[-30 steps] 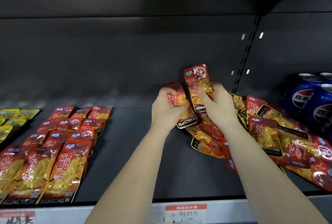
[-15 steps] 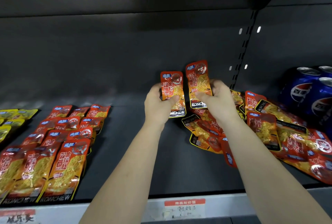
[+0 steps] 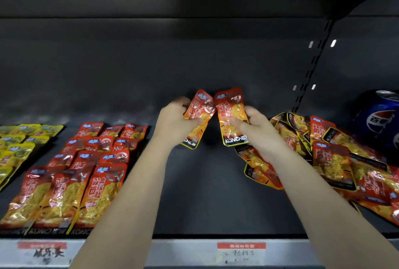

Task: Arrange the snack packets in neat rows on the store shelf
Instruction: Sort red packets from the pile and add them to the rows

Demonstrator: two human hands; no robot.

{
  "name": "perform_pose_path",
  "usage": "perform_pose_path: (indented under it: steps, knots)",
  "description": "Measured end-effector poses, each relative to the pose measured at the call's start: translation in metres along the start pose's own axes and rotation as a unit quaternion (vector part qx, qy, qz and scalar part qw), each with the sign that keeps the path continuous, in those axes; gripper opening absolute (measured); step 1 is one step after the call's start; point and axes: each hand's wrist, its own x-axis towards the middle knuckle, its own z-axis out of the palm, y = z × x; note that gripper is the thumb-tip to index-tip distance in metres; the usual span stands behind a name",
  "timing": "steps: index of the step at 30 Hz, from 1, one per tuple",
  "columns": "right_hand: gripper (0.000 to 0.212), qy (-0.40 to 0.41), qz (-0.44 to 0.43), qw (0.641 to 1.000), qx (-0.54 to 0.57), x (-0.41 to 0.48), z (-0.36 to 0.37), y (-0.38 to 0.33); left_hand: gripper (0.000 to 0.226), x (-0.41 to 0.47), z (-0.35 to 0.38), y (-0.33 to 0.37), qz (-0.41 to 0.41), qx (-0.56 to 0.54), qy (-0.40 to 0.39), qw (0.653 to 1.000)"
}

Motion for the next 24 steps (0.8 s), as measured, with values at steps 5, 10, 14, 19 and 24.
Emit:
perform_pose_path:
  steps: [5,10,14,19,24]
  knots:
    - [0.021,-0.024,-0.021,0.990,-0.138,0.004,0.016,-0.011,0.020,0.004,-0.031,-0.026,0.050,0.123,-0.011,0.991]
    - [0.022,-0.009,-0.039,0.955,-0.294,0.010,0.038,-0.026,0.033,0.008,-0.062,-0.041,0.068,0.237,0.027,0.969]
    - [0.008,-0.006,-0.050,0.955,-0.294,0.013,0.071,-0.036,0.035,0.013,-0.089,-0.059,0.091,0.314,0.078,0.942]
    - [0.013,0.017,0.035,0.966,-0.256,0.027,0.119,-0.040,0.034,0.013,-0.109,-0.082,0.085,0.331,0.073,0.937]
    - [0.009,-0.015,0.136,0.985,-0.105,0.034,0.156,-0.031,0.040,0.005,-0.118,-0.091,0.037,0.290,0.053,0.955]
